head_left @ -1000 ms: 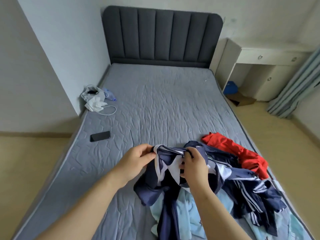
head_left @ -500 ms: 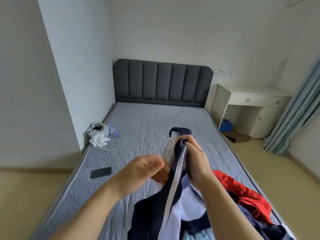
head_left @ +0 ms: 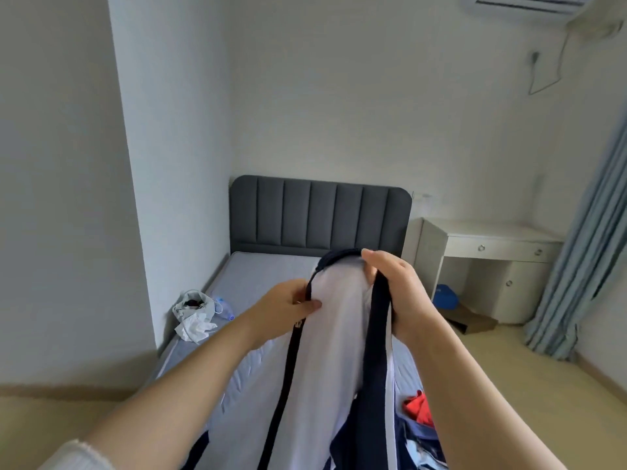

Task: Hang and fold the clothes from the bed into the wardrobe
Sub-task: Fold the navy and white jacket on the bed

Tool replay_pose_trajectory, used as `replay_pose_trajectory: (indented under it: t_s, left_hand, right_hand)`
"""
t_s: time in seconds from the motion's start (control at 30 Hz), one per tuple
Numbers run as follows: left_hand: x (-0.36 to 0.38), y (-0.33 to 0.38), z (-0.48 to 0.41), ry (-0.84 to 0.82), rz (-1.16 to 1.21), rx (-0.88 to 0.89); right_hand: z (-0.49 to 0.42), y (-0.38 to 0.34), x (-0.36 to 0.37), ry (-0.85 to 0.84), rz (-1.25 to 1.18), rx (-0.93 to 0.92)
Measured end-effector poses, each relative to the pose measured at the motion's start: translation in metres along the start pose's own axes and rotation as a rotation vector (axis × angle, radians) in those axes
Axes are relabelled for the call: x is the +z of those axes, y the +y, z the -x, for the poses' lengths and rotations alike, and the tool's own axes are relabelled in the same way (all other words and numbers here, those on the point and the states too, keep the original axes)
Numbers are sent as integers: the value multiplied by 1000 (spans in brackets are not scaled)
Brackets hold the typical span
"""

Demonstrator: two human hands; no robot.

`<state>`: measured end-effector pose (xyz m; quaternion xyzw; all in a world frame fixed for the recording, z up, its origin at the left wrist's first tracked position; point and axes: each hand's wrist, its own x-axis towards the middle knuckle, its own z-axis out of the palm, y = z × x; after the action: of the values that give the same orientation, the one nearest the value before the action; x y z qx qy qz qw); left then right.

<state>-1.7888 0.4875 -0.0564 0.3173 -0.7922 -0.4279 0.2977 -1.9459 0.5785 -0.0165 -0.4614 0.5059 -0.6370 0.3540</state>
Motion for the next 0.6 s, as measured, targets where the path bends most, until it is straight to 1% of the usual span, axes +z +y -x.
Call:
replay_pose_trajectory:
  t_s: [0.07, 0.13, 0.17, 0.23, 0.3, 0.37, 0.43, 0.5, 0.53, 0.57, 0.6]
  left_hand:
    - [-4, 1, 1, 165, -68, 2]
    - [-6, 5, 3, 295, -85, 78]
    - [-6, 9, 6, 337, -93, 139]
    - [-5, 15, 9, 368, -109, 242]
    - [-3, 18, 13, 365, -87, 274]
    - [-2, 18, 16, 330, 39, 212]
    - [-2, 14, 22, 206, 181, 99]
    - [-1, 10, 26, 47, 279, 19]
    - [1, 8, 26, 18, 331, 1]
    - [2, 7, 25, 36, 363, -6]
    - [4, 5, 22, 83, 345, -7]
  right_hand:
    - [-1, 1, -3, -7, 108, -6]
    - [-1, 5, -4, -24, 114, 63]
    - [0, 8, -3, -34, 99, 102]
    - [3, 14, -1, -67, 122, 171]
    - [5, 20, 1, -120, 163, 206]
    - [5, 21, 1, -64, 105, 154]
    - [-1, 19, -1, 23, -20, 64]
    - [-2, 16, 0, 33, -111, -24]
    - [-2, 16, 1, 12, -158, -44]
    - [0, 19, 3, -6, -201, -47]
    - [1, 20, 4, -13, -248, -26]
